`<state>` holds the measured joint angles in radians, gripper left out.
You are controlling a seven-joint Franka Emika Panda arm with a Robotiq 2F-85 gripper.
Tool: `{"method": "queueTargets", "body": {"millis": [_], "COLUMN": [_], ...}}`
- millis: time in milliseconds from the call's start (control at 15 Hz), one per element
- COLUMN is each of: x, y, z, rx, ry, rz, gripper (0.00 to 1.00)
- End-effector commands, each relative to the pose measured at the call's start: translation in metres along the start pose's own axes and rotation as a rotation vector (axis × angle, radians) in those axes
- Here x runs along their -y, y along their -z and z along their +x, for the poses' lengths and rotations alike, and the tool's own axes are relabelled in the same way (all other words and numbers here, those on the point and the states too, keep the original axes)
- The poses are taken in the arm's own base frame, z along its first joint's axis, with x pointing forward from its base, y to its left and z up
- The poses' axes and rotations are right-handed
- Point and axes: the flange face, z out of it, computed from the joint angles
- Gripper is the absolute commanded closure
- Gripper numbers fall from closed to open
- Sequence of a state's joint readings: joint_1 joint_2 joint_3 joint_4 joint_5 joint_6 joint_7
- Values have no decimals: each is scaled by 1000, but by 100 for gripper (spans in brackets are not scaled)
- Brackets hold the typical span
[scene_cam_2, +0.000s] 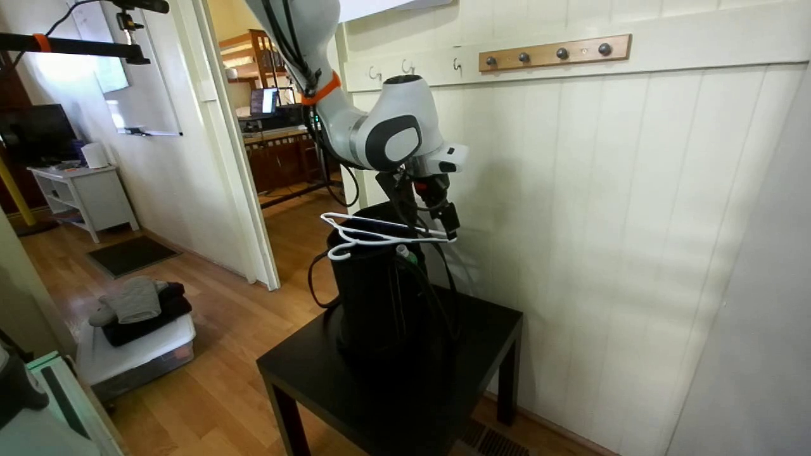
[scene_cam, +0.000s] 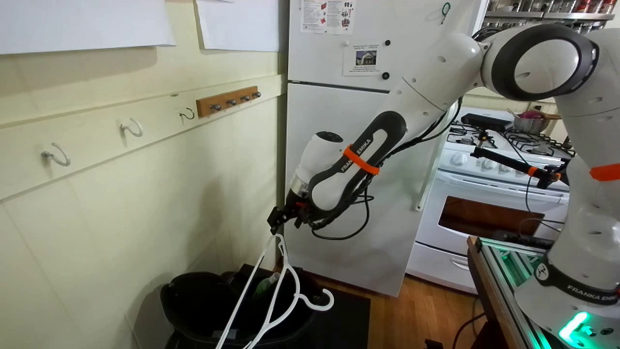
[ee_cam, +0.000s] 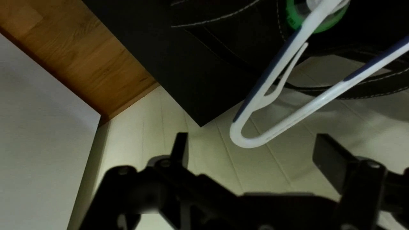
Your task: Hang up the coat hanger
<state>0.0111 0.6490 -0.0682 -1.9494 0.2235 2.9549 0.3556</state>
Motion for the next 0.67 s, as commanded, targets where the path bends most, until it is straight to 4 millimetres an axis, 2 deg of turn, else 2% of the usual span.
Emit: {"method": "queueTargets", "body": {"millis": [0, 600], "x": [4, 12], "y": [-12, -33], "z": [5, 6], "rx": [8, 41], "ry": [-99, -230], "rz": [-17, -13], "gripper": [0, 0]}}
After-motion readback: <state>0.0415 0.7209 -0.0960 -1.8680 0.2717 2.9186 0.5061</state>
